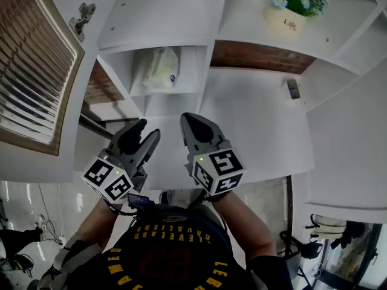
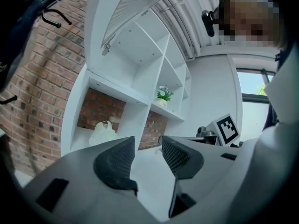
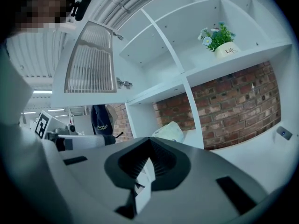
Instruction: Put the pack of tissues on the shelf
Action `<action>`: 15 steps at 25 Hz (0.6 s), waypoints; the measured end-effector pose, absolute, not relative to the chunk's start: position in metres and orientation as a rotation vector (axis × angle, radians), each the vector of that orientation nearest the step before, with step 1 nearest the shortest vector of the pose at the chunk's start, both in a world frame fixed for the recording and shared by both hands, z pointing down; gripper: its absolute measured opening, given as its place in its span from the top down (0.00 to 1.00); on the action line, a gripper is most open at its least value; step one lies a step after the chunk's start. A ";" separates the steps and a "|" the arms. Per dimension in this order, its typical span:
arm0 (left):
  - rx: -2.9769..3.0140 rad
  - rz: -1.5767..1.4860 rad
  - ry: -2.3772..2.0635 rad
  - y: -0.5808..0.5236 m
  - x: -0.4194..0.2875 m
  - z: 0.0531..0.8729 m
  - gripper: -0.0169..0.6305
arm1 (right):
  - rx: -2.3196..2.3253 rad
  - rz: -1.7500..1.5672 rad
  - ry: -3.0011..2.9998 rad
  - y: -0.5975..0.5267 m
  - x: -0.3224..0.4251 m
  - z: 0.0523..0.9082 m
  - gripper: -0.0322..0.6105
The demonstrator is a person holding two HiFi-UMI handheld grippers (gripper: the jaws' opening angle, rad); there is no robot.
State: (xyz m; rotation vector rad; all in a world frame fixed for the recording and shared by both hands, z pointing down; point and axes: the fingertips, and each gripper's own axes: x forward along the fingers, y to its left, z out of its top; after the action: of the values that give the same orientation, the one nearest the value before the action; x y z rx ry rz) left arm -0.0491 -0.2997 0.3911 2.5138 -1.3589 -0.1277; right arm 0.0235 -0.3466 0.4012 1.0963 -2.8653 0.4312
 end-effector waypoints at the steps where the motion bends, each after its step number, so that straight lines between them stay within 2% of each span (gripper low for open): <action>1: 2.509 -0.149 -1.353 -0.294 -0.049 0.389 0.71 | 1.097 0.427 -2.867 -0.341 0.025 0.401 0.95; 5: 2.475 -0.220 -1.338 -0.271 -0.049 0.391 0.96 | 1.090 0.412 -2.870 -0.318 0.030 0.405 0.95; 15: 2.492 -0.166 -1.371 -0.244 -0.057 0.395 0.97 | 1.035 0.284 -2.885 -0.269 0.032 0.405 0.95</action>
State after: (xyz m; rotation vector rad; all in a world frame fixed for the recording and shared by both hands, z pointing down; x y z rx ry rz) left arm -0.0566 -0.2442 0.3947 2.4921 -1.3712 -0.1656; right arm 0.0322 -0.2694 0.4052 1.0350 -2.8853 0.2844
